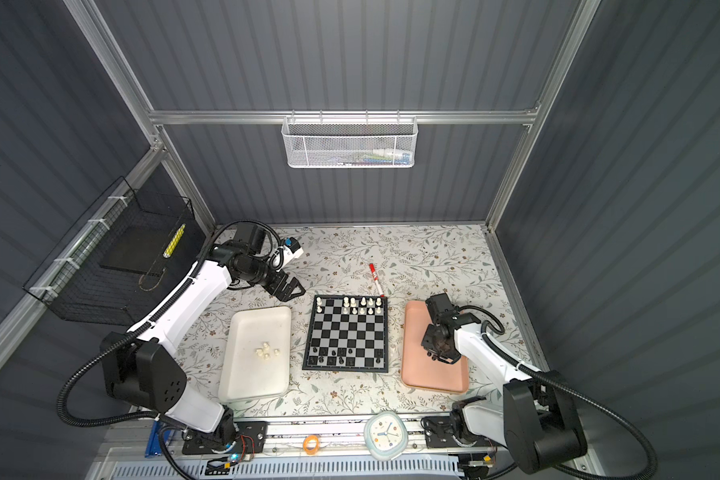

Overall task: Set up the chess pieces on the board
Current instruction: 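Close the right gripper on a black chess piece and lift it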

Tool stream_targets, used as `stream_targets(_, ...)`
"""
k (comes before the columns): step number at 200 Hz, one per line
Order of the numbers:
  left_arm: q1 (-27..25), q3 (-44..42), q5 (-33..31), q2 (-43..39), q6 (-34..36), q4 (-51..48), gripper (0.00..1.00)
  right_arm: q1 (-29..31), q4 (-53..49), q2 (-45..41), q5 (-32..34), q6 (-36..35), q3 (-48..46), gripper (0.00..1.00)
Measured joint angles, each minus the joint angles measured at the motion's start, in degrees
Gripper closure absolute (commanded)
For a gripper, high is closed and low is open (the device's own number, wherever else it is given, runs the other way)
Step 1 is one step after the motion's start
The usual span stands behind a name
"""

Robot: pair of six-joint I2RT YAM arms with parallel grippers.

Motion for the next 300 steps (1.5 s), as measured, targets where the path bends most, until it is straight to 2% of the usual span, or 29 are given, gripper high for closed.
stream_targets(80, -0.37, 0.0, 0.0, 0.0, 0.0, 0.0, 0.0, 0.0, -0.07, 0.04, -0.04, -0.17, 0.0, 0.91)
stream_targets(300, -1.11, 0.0, 0.0, 0.0, 0.02, -0.02, 0.0, 0.0, -8.0, 1.2, 1.97, -3.61, 7.96, 0.93)
